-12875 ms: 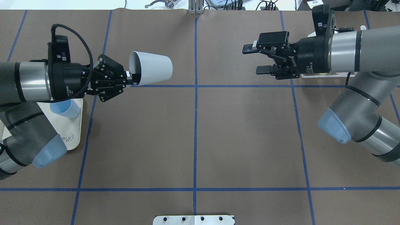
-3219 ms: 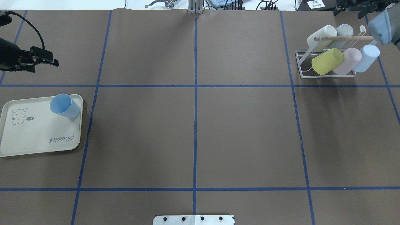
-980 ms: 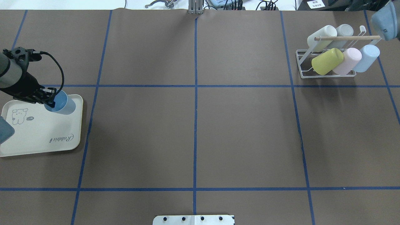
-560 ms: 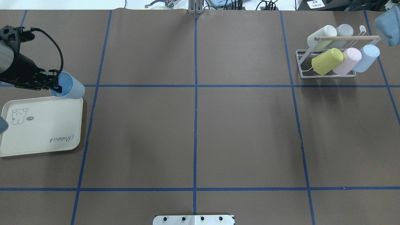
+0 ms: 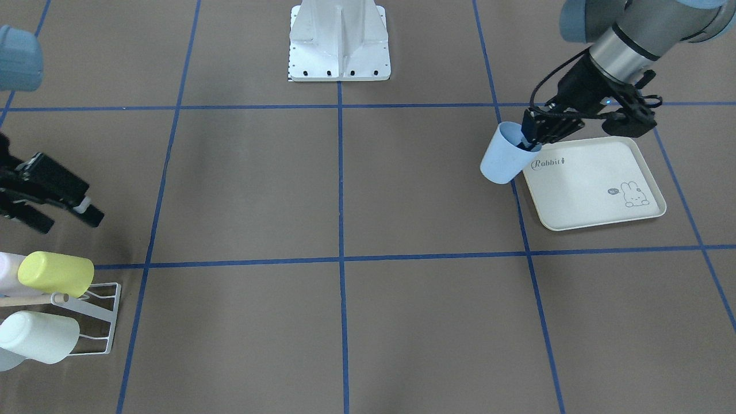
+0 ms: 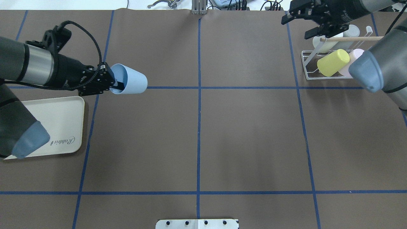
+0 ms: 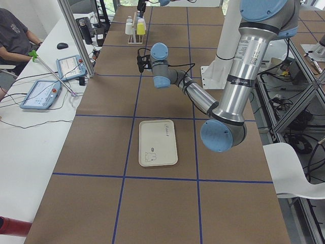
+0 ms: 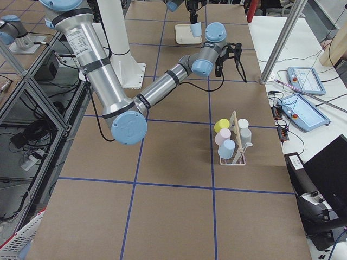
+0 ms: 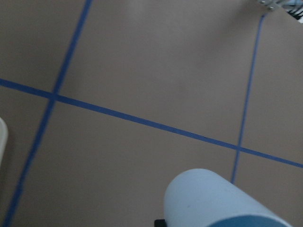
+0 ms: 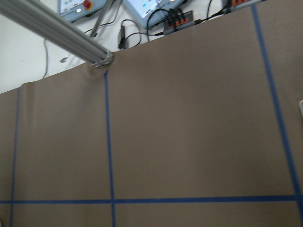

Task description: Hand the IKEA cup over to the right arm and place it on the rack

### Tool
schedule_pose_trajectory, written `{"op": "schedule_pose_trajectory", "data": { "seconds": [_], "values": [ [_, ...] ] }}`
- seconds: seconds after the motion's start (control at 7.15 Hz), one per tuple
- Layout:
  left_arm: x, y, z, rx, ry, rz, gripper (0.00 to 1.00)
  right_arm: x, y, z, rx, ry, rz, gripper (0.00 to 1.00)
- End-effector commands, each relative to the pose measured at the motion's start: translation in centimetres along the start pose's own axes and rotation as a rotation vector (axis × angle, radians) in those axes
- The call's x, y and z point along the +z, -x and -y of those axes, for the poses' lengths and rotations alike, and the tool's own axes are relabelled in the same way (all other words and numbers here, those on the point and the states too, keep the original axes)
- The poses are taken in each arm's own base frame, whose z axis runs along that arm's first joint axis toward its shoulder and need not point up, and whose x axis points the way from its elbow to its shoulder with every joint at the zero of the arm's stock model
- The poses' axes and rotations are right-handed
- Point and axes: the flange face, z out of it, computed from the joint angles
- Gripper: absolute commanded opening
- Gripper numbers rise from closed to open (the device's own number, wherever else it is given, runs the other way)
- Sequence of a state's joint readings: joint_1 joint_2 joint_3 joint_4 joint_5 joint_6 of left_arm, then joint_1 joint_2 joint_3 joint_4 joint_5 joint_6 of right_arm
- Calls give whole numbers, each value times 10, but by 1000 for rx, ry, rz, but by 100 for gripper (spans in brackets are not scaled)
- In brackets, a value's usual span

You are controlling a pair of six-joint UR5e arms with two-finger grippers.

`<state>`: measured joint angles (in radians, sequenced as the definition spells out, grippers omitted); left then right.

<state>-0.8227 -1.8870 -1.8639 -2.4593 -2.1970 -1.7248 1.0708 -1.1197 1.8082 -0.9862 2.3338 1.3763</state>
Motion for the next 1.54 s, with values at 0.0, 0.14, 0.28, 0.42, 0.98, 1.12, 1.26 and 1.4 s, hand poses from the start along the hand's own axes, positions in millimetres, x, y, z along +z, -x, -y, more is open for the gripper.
{"op": "schedule_pose_trajectory", "data": {
  "seconds": [0.0, 0.14, 0.28, 0.42, 0.98, 1.12, 1.26, 1.4],
  "values": [
    [29, -28, -24, -92, 30, -302, 0, 31, 35, -73, 67, 40, 297, 98],
    [35, -23, -37, -160, 43, -427, 0, 45, 47, -105, 85, 56, 418, 98],
    [43, -16, -54, -245, 66, -575, 0, 60, 59, -146, 108, 77, 558, 98],
    [54, -6, -80, -304, 121, -704, 0, 68, 66, -176, 171, 90, 687, 98],
    [52, -22, -105, -476, 291, -870, 0, 67, 81, -202, 177, 147, 813, 98],
    [51, -27, -106, -512, 317, -883, 0, 70, 83, -210, 173, 164, 821, 98],
    [50, -30, -107, -542, 339, -898, 0, 70, 89, -211, 172, 169, 829, 98],
    [53, -33, -115, -565, 377, -904, 0, 69, 91, -211, 169, 172, 835, 98]
  ]
}}
